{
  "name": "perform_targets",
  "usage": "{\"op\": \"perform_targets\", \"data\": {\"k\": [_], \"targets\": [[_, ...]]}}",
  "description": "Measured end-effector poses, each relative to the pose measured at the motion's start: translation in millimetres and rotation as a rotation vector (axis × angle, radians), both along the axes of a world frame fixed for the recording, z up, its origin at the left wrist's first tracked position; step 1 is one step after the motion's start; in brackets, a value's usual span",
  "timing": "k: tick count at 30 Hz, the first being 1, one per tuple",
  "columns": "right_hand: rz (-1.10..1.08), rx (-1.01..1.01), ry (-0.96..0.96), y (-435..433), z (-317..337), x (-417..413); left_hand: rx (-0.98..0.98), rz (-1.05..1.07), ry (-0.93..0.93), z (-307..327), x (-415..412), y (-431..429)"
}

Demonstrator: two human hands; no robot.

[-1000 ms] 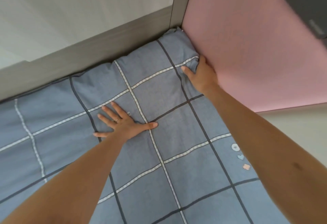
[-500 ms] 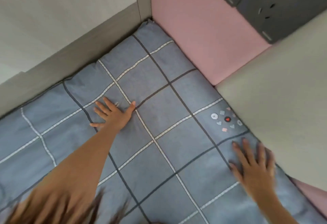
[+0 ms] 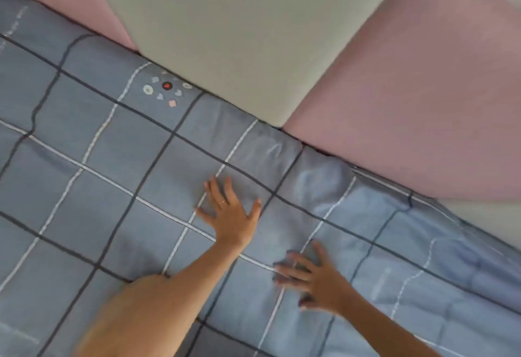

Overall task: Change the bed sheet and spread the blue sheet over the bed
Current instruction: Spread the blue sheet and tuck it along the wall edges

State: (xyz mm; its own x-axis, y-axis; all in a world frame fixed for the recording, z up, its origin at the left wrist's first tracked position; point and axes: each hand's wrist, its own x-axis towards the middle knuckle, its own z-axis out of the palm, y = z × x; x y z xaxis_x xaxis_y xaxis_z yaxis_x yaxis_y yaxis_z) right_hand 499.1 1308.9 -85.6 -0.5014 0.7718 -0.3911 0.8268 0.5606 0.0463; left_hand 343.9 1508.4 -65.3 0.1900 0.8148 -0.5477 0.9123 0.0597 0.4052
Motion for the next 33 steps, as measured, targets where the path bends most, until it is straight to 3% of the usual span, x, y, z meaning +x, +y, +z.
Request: {"op": "perform_targets", "data": {"k": [4,5,8,10,12,16,17,19,21,26,29,31,33], "targets": [[-1.088,0.102,-0.167,-49,40,158,-0.079,-0.211,-0.018,2,47,-65],[-1.329,0.027,-0.179,-57,52,182,-0.085,-0.271,-0.021,1,50,-73],[-1.636,-0.116,-0.267,-108,71,221,-0.121,-0.641,-0.003,5,86,-120],[-1.617,0.065,-0.16,-139,64,204,-0.133,-0.786,0.026,6,114,-146],[-1.382,0.21,-0.088,-169,48,167,-0.166,-0.77,0.067,11,146,-159],[-0.451,0.034,-0.02,-263,24,70,-0.246,-0.627,0.148,31,228,-198],[-0.332,-0.061,-0.05,-286,21,60,-0.246,-0.576,0.179,34,248,-208],[-0.398,-0.167,-0.108,-329,15,69,-0.253,-0.468,0.214,33,281,-230],[-0.726,-0.156,-0.168,-354,8,118,-0.233,-0.367,0.233,24,295,-240],[-1.69,-0.069,-0.07,-353,15,297,-0.156,-0.261,0.273,0,312,-250],[-2.573,0.142,0.311,-323,17,356,-0.154,-0.24,0.308,-2,321,-252],[-2.768,0.38,0.432,-293,19,350,-0.17,-0.242,0.322,-1,319,-253],[-2.699,0.69,0.407,-260,17,310,-0.162,-0.232,0.297,2,320,-255]]}}
